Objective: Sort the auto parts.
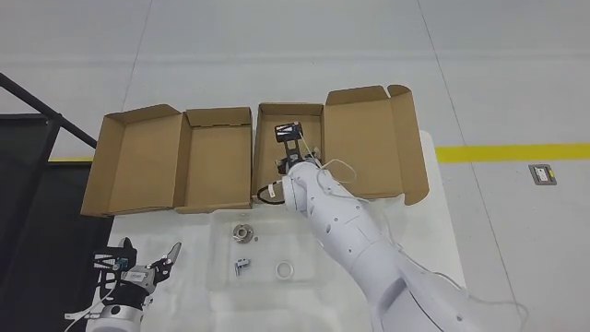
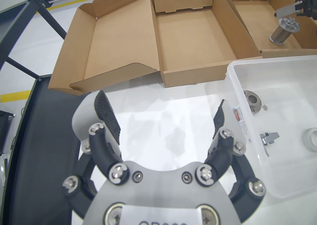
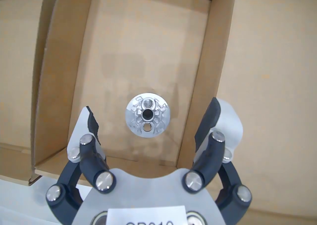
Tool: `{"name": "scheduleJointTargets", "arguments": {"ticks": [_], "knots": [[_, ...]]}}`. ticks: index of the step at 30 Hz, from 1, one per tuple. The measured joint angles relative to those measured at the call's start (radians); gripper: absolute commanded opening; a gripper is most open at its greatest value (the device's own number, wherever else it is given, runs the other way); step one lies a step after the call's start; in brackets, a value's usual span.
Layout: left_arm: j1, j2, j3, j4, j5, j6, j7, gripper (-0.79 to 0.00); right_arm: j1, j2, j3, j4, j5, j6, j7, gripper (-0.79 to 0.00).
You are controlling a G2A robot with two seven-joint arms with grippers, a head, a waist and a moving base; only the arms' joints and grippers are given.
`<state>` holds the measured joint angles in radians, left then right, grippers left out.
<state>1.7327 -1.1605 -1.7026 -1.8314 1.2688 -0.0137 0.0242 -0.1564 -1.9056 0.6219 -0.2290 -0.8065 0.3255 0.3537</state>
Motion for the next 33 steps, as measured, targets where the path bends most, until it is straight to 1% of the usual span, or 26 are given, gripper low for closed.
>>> {"name": "scheduleJointTargets", "arguments": {"ticks": [5, 8, 11, 14, 17, 20, 21, 22, 23, 24, 27, 28, 30, 33], "knots": [[0.000, 0.000, 0.000, 0.000, 0.000, 0.000, 0.000, 0.000, 0.020, 0.013, 0.011, -0.040, -0.013, -0.112, -0.006, 0.000], [0.000, 0.000, 0.000, 0.000, 0.000, 0.000, 0.000, 0.000, 0.021, 0.030, 0.015, -0.082, -0.039, -0.185, 0.002, 0.000], [0.000, 0.000, 0.000, 0.000, 0.000, 0.000, 0.000, 0.000, 0.005, 0.053, 0.016, -0.150, -0.081, -0.241, 0.031, 0.000], [0.000, 0.000, 0.000, 0.000, 0.000, 0.000, 0.000, 0.000, -0.032, 0.087, 0.021, -0.261, -0.138, -0.275, 0.093, 0.000], [0.000, 0.000, 0.000, 0.000, 0.000, 0.000, 0.000, 0.000, -0.102, 0.137, 0.038, -0.443, -0.220, -0.295, 0.203, 0.000], [0.000, 0.000, 0.000, 0.000, 0.000, 0.000, 0.000, 0.000, -0.219, 0.205, 0.080, -0.719, -0.350, -0.280, 0.370, 0.000], [0.000, 0.000, 0.000, 0.000, 0.000, 0.000, 0.000, 0.000, -0.283, 0.236, 0.105, -0.853, -0.415, -0.283, 0.452, 0.000], [0.000, 0.000, 0.000, 0.000, 0.000, 0.000, 0.000, 0.000, -0.336, 0.258, 0.125, -0.957, -0.467, -0.293, 0.516, 0.000], [0.000, 0.000, 0.000, 0.000, 0.000, 0.000, 0.000, 0.000, -0.391, 0.280, 0.146, -1.062, -0.516, -0.310, 0.579, 0.000], [0.000, 0.000, 0.000, 0.000, 0.000, 0.000, 0.000, 0.000, -0.467, 0.306, 0.174, -1.195, -0.574, -0.350, 0.662, 0.000], [0.000, 0.000, 0.000, 0.000, 0.000, 0.000, 0.000, 0.000, -0.616, 0.350, 0.232, -1.436, -0.673, -0.462, 0.839, 0.000], [0.000, 0.000, 0.000, 0.000, 0.000, 0.000, 0.000, 0.000, -0.646, 0.357, 0.242, -1.478, -0.692, -0.483, 0.886, 0.000], [0.000, 0.000, 0.000, 0.000, 0.000, 0.000, 0.000, 0.000, -0.673, 0.361, 0.249, -1.516, -0.715, -0.491, 0.958, 0.000], [0.000, 0.000, 0.000, 0.000, 0.000, 0.000, 0.000, 0.000, -0.670, 0.360, 0.248, -1.511, -0.712, -0.486, 0.946, 0.000]]}}
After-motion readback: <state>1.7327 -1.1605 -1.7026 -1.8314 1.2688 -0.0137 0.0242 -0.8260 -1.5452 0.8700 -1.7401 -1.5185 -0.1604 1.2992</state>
